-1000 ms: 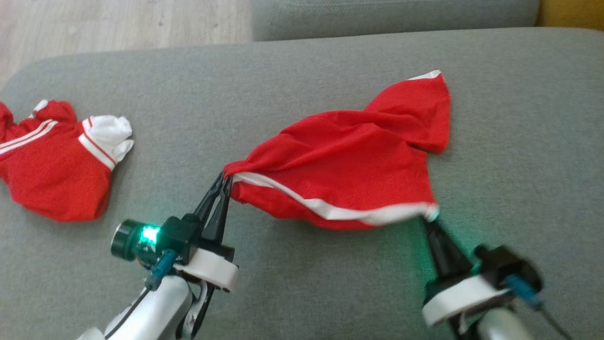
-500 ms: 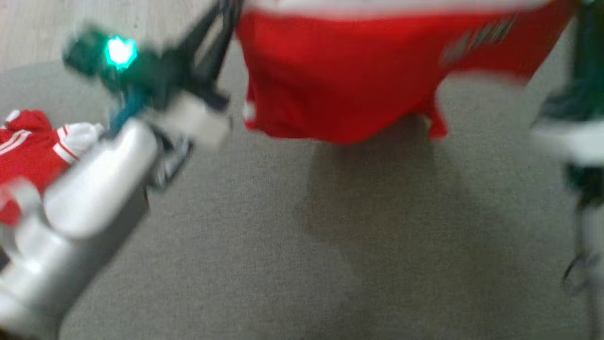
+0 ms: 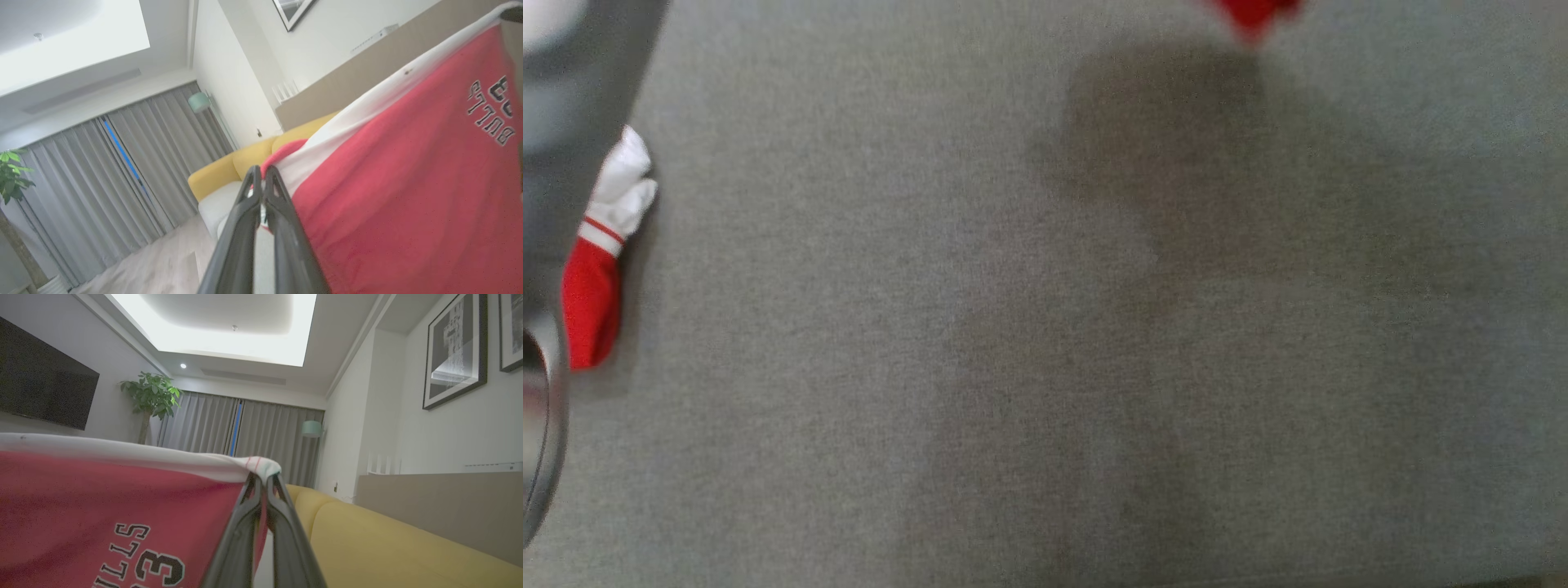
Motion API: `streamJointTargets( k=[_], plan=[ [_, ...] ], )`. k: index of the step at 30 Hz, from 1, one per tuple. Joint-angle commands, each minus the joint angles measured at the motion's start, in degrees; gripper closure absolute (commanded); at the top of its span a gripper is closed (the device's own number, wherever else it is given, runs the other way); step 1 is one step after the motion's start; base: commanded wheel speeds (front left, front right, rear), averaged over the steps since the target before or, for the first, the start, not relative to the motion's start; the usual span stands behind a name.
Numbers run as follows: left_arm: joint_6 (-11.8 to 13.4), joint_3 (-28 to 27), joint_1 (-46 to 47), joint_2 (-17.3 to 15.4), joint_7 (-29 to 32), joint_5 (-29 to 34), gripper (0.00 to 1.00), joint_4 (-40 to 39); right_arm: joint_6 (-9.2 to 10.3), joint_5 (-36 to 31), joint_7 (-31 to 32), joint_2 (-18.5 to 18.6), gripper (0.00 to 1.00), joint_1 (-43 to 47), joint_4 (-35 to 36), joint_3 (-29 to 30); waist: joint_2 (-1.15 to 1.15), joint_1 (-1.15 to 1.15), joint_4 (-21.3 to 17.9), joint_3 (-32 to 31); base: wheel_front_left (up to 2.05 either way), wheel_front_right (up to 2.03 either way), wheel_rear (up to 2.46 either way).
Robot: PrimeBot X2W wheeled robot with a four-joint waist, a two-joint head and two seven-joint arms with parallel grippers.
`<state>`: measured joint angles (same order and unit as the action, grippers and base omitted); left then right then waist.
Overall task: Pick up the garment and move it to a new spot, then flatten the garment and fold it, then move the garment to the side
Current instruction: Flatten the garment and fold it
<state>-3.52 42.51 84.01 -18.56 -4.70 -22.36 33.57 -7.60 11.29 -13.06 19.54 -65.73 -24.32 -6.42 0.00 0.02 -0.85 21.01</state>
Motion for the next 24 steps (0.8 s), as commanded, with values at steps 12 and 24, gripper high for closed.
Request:
streamJointTargets(
  k=[12,24],
  plan=[
    [-0.59,0.23,-6.54,4.22,-9.72,-0.69,1.00,9.96,0.11,2.61,-1.93,1.75,1.00,7.23,0.01,0.29,0.00,-0.02,1.27,1.65,0.00,0.00,0.00],
    [1.48,4.91,-38.06,4.56,-9.92,-5.13,1.00,7.08,0.11,9.44,-0.50,0.68,1.00,39.88,7.67,-3.03,0.00,-0.02,-1.36,-6.44,0.00,0.00,0.00]
  ],
)
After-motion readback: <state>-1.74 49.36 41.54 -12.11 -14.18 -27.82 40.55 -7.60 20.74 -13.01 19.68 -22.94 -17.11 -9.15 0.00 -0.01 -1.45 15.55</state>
